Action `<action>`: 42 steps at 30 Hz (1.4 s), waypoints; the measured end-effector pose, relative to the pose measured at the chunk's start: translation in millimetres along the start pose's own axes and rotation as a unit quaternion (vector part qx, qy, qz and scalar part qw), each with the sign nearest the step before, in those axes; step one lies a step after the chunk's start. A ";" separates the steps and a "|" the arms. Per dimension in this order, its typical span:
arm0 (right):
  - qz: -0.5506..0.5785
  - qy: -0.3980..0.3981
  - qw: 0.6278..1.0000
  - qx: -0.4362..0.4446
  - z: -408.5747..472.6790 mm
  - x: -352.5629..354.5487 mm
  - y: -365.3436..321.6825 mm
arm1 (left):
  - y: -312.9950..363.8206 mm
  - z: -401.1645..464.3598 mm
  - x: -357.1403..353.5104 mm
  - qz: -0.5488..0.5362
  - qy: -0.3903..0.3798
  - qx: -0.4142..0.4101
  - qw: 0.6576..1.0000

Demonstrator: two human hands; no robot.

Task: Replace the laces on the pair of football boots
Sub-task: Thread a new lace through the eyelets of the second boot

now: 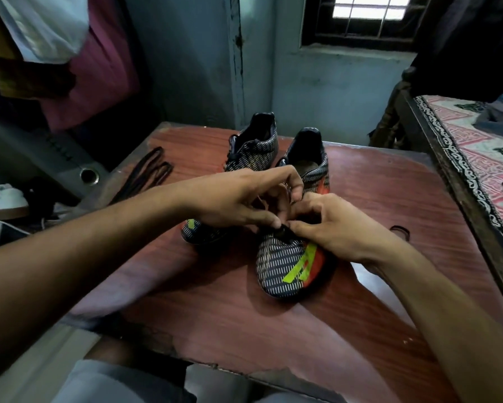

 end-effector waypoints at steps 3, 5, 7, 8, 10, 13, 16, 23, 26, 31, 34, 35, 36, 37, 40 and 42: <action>0.001 -0.013 1.000 0.013 0.6 -0.7 -3.2 | -6.7 -4.5 -3.3 -0.045 0.030 0.015 0.998; -0.004 -0.005 1.000 0.011 0.6 -0.7 -4.9 | -7.5 -5.5 -5.4 -0.037 0.039 0.014 0.998; -0.005 -0.001 1.000 -0.001 0.8 -2.7 -4.9 | -6.0 -5.0 -6.9 -0.015 0.038 0.005 0.999; -0.001 -0.002 1.000 -0.004 0.1 -3.6 -5.0 | -4.6 -4.7 -7.1 0.000 0.037 0.000 0.999; 0.002 0.005 1.000 -0.001 -0.8 -2.9 -5.7 | -2.7 -4.2 -7.2 0.029 0.038 -0.007 0.999; -0.034 0.033 0.998 0.036 -3.9 2.3 -12.6 | -3.2 -5.5 -7.7 0.053 0.069 -0.005 0.996; -0.105 0.055 0.988 0.099 -7.2 7.0 -19.8 | -4.5 -10.2 -10.4 0.069 0.121 -0.007 0.990; -0.157 -0.003 0.972 0.172 -10.3 3.9 -27.6 | -1.7 -24.8 -17.3 0.059 0.207 0.015 0.976; -0.120 -0.011 0.984 0.131 -7.5 3.1 -21.3 | -5.2 -28.8 -21.1 0.039 0.286 0.078 0.954; -0.091 -0.051 0.990 0.093 -3.3 -1.4 -17.5 | -3.6 -42.1 -36.2 0.027 0.361 0.148 0.920; -0.084 -0.057 0.993 0.061 -2.8 -3.6 -18.0 | -2.1 -44.9 -39.1 0.039 0.376 0.152 0.913; -0.089 -0.057 0.993 0.049 -1.6 -4.9 -17.7 | -1.9 -44.2 -38.9 0.043 0.376 0.144 0.914; -0.097 -0.058 0.993 0.034 -0.3 -6.5 -17.7 | -1.4 -43.8 -38.3 0.047 0.375 0.135 0.916; -0.104 -0.059 0.993 0.020 0.6 -8.0 -18.0 | -1.5 -43.2 -37.5 0.051 0.375 0.127 0.917; -0.123 -0.061 0.991 -0.007 1.8 -10.5 -20.6 | -2.3 -43.8 -37.6 0.080 0.383 0.120 0.912; -0.128 -0.068 0.989 -0.012 1.3 -10.0 -22.1 | -2.5 -45.4 -40.3 0.094 0.399 0.124 0.904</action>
Point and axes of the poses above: each hand's wrist, its own z-axis towards the middle knuckle, its own x-axis out of the back of the hand, y = z × x, the point moved 6 cm from there along z, towards the middle knuckle, and after that the axes turned 10 degrees about z, right-handed, at the moved point
